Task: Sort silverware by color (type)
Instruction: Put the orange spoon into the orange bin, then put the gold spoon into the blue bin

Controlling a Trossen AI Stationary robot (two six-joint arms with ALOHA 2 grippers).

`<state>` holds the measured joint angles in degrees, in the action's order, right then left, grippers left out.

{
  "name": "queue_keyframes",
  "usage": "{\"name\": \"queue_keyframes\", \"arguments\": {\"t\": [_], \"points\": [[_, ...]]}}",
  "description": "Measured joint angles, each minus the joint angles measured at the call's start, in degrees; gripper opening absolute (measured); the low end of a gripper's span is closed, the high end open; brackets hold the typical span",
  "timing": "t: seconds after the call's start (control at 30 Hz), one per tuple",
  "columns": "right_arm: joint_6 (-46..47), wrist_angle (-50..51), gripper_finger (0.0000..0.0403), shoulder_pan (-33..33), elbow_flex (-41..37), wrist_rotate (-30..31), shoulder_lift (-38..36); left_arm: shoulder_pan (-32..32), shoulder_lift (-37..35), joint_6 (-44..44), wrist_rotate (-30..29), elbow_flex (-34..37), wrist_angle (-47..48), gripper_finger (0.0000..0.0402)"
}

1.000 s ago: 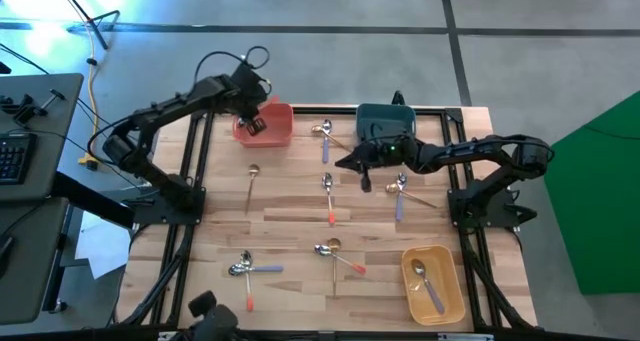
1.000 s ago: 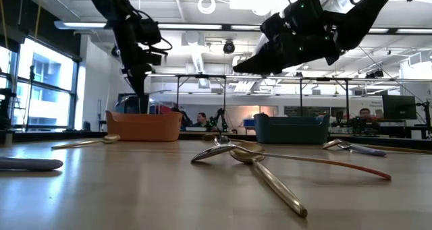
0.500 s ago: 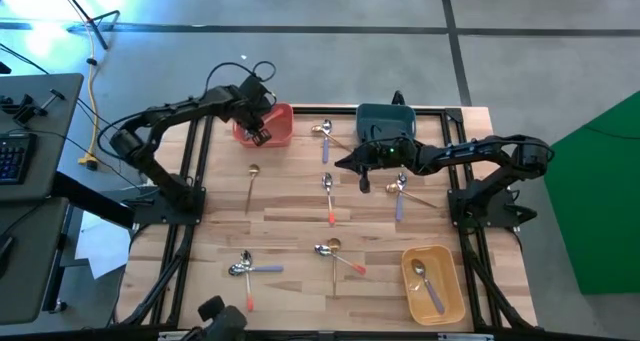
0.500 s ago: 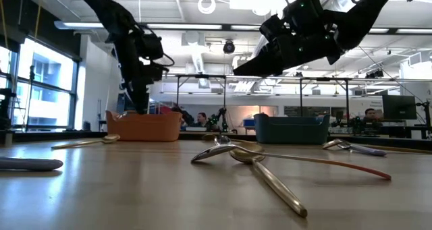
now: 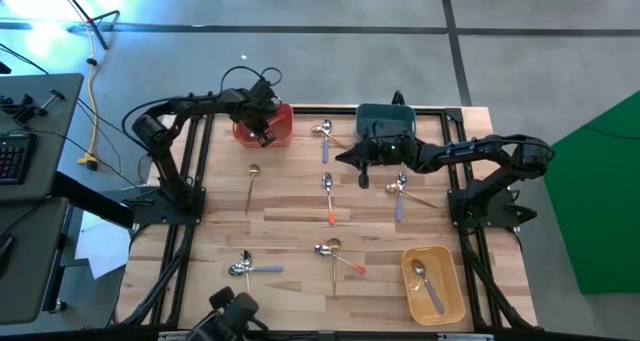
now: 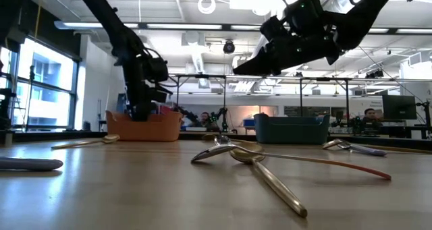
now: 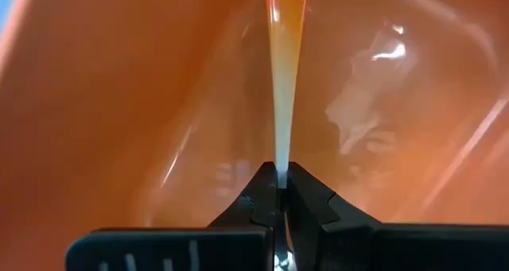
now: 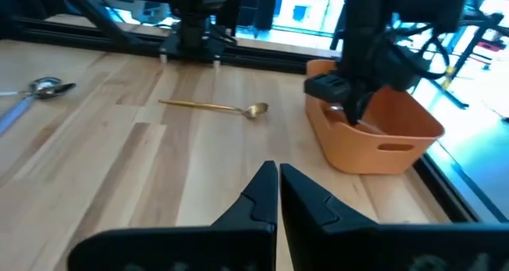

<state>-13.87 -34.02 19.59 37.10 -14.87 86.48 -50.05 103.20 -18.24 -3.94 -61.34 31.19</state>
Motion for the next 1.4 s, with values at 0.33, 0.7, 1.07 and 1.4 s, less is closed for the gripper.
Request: {"name": "queue_keyframes", "arguments": {"t": [0.33, 0.7, 1.07, 1.4], "points": [[1.98, 0.1, 0.0001, 2.19, 0.0, 2.29, 0.0, -0.06, 0.6, 0.02, -0.08, 0.01, -1.56, 0.0041], [6.42, 21.87, 0.0094, 2.95, 11.67, 12.25, 0.74, 0.9, -9.11, 5.85, -0.79, 1.49, -5.03, 0.0124], [7.57, 56.78, 0.0131, 8.41, 36.34, 12.43, 12.77, 1.77, -23.87, 13.73, 15.35, 22.2, -45.62, 0.0128], [6.12, 71.26, 0.0131, 10.46, 53.32, 8.21, 29.36, 2.15, -28.72, 15.24, 21.72, 33.43, -64.63, 0.0129]]}}
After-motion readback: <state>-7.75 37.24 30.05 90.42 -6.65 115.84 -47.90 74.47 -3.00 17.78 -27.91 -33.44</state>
